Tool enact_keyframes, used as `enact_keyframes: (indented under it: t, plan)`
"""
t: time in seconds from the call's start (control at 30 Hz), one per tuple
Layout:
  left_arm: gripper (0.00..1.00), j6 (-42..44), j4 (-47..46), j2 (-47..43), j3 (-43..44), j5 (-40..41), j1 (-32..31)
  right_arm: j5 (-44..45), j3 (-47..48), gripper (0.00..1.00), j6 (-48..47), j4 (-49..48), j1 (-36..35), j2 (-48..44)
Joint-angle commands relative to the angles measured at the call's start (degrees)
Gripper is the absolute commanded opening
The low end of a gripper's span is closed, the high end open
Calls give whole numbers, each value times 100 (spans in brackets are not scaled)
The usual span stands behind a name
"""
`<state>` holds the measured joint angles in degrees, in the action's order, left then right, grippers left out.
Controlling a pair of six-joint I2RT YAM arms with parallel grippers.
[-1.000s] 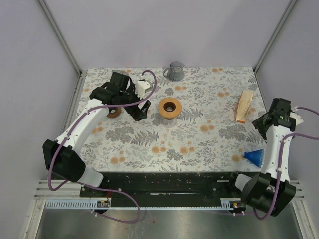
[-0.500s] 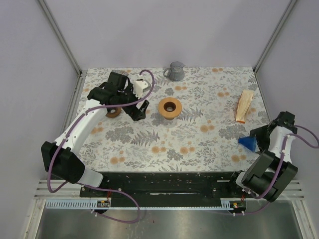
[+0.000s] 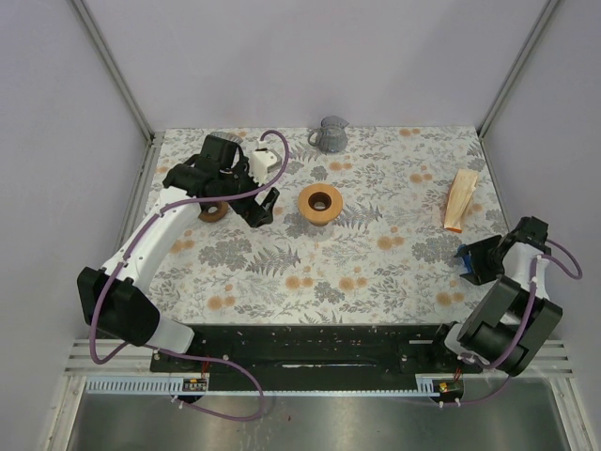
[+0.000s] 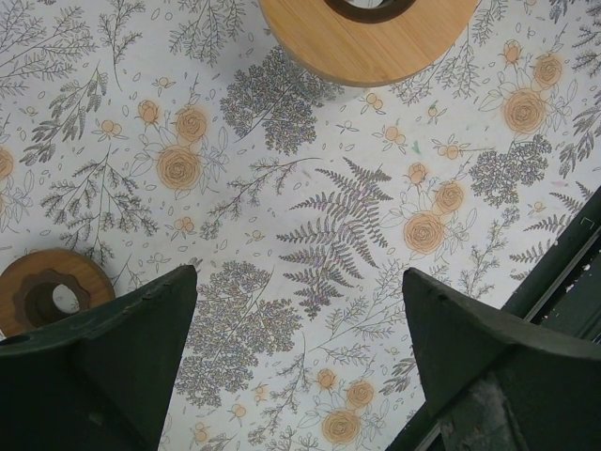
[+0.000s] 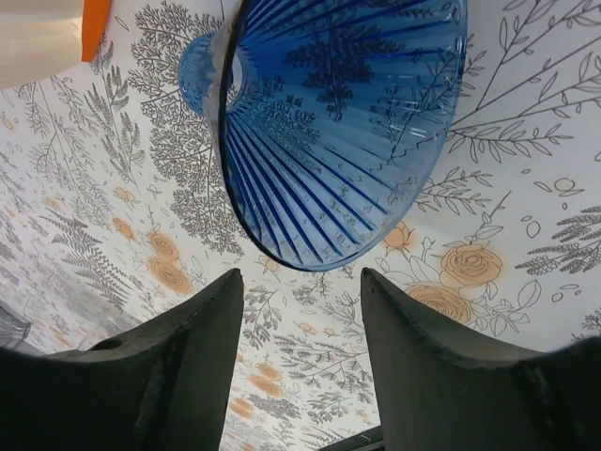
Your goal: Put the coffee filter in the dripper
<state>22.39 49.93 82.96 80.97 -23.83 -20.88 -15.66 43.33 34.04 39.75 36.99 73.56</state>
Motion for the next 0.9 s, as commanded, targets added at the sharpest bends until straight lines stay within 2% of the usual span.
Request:
enact_keyframes:
  t: [0.0,0.2,0.33,0.43,0.47,0.5,0.53,0.87]
  plan:
    - [94,-51,-124,-192,209,-183,49,-69,88,60,-56,-362,10,79]
    - [94,-69,-98,-157,235,-200,58,405,123,57,111,-809,10,264]
    - [94,-42,-98,-166,182,-201,67,643,140,45,50,-1074,10,387]
    - [94,-33,-80,-148,174,-192,93,608,175,29,15,-1215,10,571]
    - [94,-33,-89,-131,165,-192,85,608,193,20,6,-1215,1,633]
    - [94,-33,-72,-139,174,-192,93,582,228,4,-11,-1198,1,642]
    - [94,-24,-63,-131,182,-200,93,582,254,0,-20,-1154,1,616]
    - [94,20,34,-104,270,-306,102,1056,351,0,-91,-776,-17,-1229]
